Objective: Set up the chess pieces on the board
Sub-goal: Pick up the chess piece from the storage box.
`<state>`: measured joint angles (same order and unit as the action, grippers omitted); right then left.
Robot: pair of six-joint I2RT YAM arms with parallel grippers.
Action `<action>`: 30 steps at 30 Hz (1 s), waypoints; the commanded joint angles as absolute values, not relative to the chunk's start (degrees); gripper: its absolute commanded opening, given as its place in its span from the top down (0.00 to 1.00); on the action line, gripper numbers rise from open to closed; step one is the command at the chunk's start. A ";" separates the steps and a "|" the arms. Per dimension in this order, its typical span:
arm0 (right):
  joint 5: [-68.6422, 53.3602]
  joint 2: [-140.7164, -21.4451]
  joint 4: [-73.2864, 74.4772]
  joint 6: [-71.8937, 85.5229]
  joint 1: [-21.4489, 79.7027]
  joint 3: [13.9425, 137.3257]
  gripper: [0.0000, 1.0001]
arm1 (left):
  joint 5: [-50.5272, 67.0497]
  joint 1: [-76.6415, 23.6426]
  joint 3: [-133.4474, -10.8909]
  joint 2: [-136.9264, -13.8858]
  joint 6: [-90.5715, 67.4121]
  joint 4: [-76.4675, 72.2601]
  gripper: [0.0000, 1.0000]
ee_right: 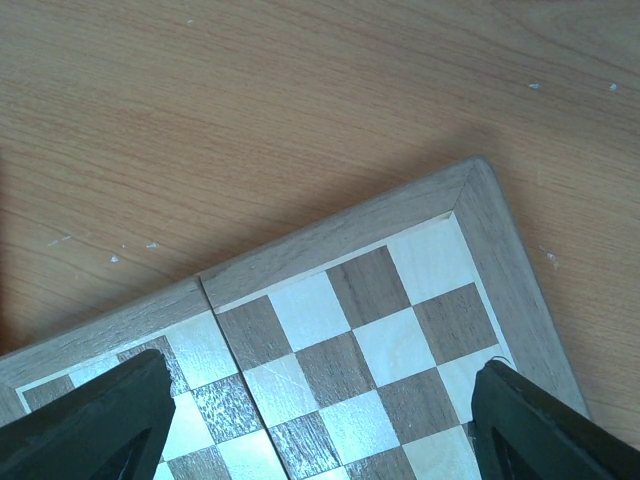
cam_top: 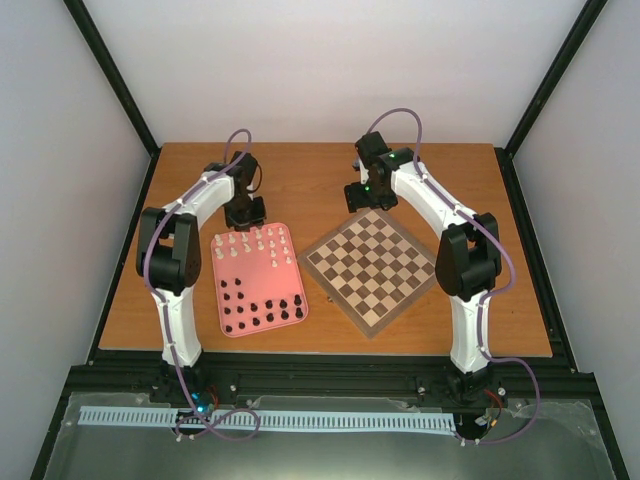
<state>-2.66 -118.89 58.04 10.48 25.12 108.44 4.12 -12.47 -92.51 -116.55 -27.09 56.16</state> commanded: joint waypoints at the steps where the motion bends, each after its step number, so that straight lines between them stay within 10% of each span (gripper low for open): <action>1: -3.10 -119.16 57.97 10.37 24.79 108.17 0.18 | 4.70 -11.60 -92.92 -117.67 -26.99 55.29 0.67; 30: -3.05 -119.14 57.83 11.25 24.75 107.63 0.18 | 6.27 -11.60 -92.57 -120.46 -25.75 54.95 0.70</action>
<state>-2.85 -118.91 58.04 10.55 25.10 107.85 5.65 -11.90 -92.38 -119.96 -26.57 55.61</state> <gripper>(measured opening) 0.815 0.299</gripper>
